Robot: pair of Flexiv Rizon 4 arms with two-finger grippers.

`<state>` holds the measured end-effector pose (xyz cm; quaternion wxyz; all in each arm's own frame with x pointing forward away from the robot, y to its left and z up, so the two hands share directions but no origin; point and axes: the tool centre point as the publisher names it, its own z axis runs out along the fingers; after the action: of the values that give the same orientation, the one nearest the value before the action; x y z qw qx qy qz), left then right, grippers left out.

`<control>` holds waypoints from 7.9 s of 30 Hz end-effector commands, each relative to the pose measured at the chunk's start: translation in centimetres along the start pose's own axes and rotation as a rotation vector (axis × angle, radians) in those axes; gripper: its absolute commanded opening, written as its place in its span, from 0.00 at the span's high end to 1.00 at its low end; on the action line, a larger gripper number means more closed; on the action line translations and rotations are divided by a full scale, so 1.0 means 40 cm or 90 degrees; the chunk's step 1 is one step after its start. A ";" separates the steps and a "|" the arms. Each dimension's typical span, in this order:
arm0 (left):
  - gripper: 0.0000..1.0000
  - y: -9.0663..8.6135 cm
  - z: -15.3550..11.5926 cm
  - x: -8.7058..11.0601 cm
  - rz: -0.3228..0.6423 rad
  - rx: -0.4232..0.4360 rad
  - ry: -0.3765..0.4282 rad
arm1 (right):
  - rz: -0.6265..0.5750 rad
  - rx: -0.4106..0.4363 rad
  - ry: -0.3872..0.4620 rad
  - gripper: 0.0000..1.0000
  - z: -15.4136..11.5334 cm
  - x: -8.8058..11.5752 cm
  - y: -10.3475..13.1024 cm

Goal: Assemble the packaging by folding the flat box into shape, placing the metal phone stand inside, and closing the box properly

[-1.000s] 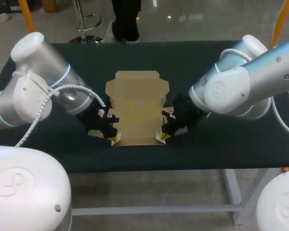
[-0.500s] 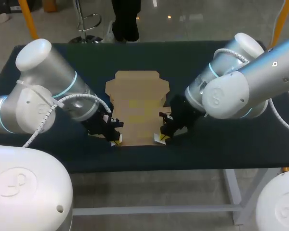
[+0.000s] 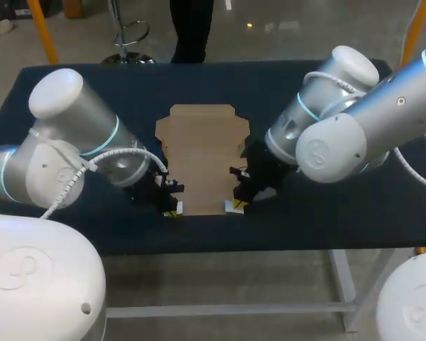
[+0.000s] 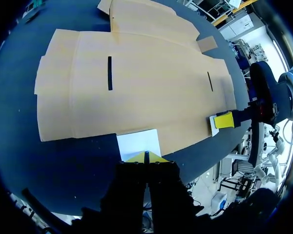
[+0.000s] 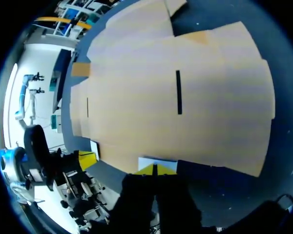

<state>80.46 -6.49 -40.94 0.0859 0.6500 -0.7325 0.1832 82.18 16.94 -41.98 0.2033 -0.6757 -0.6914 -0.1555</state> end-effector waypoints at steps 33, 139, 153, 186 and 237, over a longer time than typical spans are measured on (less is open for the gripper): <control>1.00 -0.052 -0.120 0.005 0.019 0.047 0.006 | -0.046 0.005 0.083 1.00 -0.143 -0.048 0.070; 0.00 -0.624 -0.371 -0.186 -0.029 -0.028 0.193 | -0.114 -0.034 0.263 0.00 -0.247 -0.100 0.595; 0.00 -0.631 -0.369 -0.220 -0.049 -0.056 0.196 | -0.115 -0.005 0.266 0.00 -0.194 -0.082 0.634; 0.00 -0.626 -0.358 -0.229 -0.054 -0.060 0.192 | -0.082 0.031 0.303 0.43 -0.124 -0.032 0.646; 0.00 -0.611 -0.365 -0.243 -0.053 -0.057 0.191 | -0.058 0.031 0.350 0.60 -0.051 -0.004 0.656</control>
<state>104.33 5.85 -27.34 0.2306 0.6406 -0.6910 0.2427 108.04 16.74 -41.18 0.3853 -0.5767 -0.6436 -0.3236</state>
